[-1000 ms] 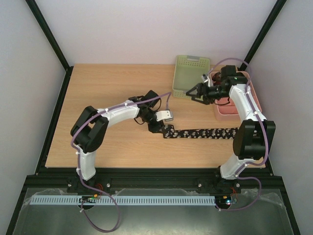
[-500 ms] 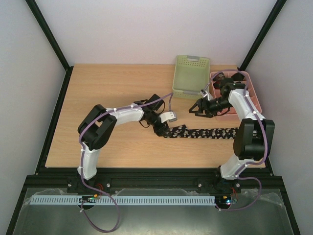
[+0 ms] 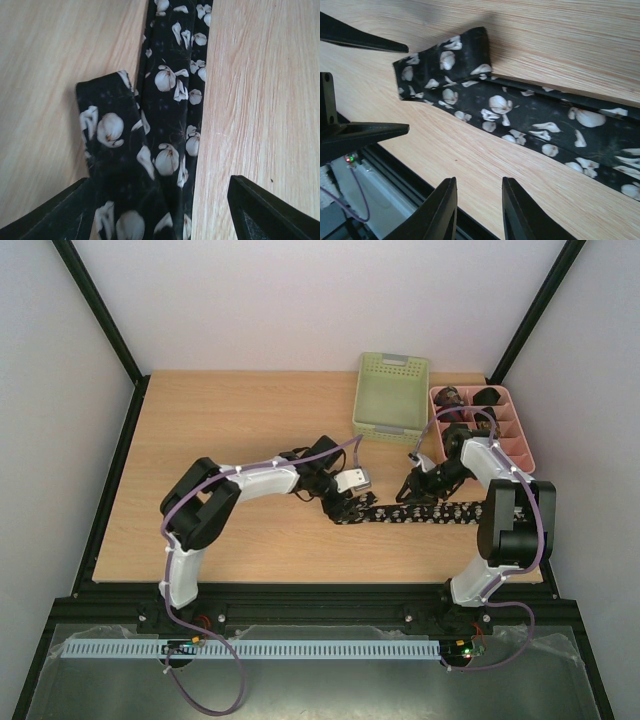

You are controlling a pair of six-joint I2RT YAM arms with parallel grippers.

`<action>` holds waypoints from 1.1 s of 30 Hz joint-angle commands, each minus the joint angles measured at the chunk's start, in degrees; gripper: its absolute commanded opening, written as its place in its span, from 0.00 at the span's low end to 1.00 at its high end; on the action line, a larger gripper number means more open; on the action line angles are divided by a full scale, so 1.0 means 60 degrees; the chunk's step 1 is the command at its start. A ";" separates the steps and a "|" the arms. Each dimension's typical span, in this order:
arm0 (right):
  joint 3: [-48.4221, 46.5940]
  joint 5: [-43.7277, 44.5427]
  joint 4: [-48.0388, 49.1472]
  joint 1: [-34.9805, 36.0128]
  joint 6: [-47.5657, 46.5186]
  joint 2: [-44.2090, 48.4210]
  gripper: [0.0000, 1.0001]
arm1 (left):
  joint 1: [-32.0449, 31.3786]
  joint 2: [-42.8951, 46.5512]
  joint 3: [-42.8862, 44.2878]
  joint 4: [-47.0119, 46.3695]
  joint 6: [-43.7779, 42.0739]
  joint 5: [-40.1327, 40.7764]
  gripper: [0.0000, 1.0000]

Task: Roll the ties
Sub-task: Roll the tie at the center of the board.

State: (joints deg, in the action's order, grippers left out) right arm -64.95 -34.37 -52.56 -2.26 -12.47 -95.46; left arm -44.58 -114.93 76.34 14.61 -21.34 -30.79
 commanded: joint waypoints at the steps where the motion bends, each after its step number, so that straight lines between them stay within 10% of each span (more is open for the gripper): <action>1: 0.0075 0.0491 -0.0092 0.0025 -0.0299 0.0111 0.26 | -0.0265 -0.0768 0.0602 0.0347 0.0353 -0.0039 0.73; 17: 0.0868 0.2406 0.0658 0.0025 -0.1813 -0.0963 0.18 | -0.0376 0.0120 -0.0269 -0.0557 -0.0251 0.0409 0.42; 22: 0.0871 0.2383 0.0799 0.0025 -0.1775 -0.1171 0.18 | -0.0375 -0.0080 0.0039 -0.0631 0.0434 0.1528 0.68; 33: 0.0947 0.2395 0.1015 0.0025 -0.1680 -0.1376 0.18 | -0.0470 -0.1422 0.1041 0.0337 0.0726 0.0141 0.66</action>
State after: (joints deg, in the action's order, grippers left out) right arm -60.16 -20.25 -45.74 -2.24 -22.09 -102.19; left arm -46.92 -119.96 80.42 12.93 -18.17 -26.35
